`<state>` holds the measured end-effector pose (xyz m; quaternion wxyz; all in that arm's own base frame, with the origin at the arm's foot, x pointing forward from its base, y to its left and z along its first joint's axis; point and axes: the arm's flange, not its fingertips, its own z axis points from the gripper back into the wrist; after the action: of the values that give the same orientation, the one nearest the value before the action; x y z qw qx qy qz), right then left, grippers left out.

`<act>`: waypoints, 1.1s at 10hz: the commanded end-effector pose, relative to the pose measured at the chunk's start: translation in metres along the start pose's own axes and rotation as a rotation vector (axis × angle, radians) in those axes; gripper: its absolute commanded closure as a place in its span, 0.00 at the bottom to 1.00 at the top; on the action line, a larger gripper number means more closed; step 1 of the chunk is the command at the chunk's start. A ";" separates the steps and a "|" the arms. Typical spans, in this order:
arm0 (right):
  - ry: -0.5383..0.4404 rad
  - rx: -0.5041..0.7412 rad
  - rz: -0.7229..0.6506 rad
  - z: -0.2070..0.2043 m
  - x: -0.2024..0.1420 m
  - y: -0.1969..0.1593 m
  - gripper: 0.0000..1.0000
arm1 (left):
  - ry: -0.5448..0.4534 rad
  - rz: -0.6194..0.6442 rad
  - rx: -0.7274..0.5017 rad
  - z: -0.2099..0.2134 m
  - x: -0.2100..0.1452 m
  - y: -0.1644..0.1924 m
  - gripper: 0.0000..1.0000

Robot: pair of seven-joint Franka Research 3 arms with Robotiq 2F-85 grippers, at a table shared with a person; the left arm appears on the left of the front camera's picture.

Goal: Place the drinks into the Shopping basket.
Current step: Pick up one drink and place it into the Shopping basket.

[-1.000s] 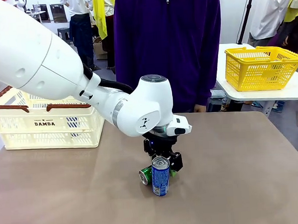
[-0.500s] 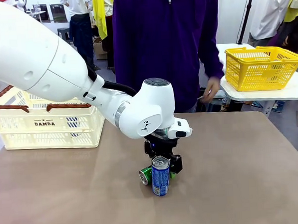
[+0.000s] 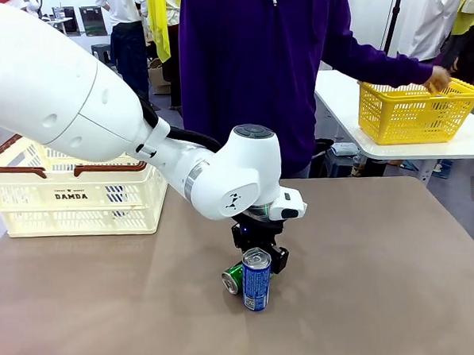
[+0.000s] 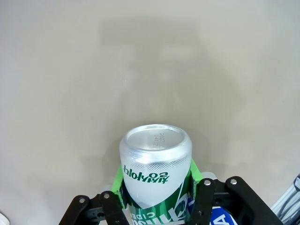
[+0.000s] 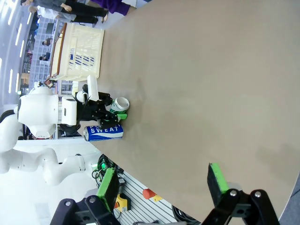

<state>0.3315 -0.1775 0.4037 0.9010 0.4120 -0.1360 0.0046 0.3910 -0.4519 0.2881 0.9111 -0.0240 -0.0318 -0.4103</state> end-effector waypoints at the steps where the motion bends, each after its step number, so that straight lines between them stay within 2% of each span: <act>1: 0.010 0.001 -0.003 0.002 -0.002 0.002 0.00 | -0.010 0.021 0.037 -0.004 0.004 -0.001 1.00; 4: 0.010 0.001 -0.003 0.002 -0.002 0.002 0.00 | -0.020 0.027 0.080 -0.004 0.003 0.004 1.00; 6: 0.010 0.001 -0.003 0.002 -0.002 0.002 0.00 | -0.043 0.062 0.111 0.007 0.003 0.021 1.00; 7: 0.010 0.001 -0.003 0.002 -0.002 0.002 0.00 | -0.053 0.064 0.133 0.025 0.003 0.038 1.00; 9: 0.010 0.001 -0.003 0.002 -0.002 0.002 0.00 | -0.072 0.077 0.125 0.087 -0.004 0.074 1.00; 10: 0.010 0.001 -0.003 0.002 -0.002 0.002 0.00 | -0.082 0.125 0.095 0.122 -0.010 0.091 1.00; 11: 0.010 0.001 -0.003 0.002 -0.002 0.002 0.00 | -0.055 0.203 0.015 0.164 -0.021 0.107 1.00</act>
<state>0.3315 -0.1775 0.4037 0.9009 0.4122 -0.1359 0.0046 0.4543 -0.3726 0.4109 0.9374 -0.0046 -0.0834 -0.3380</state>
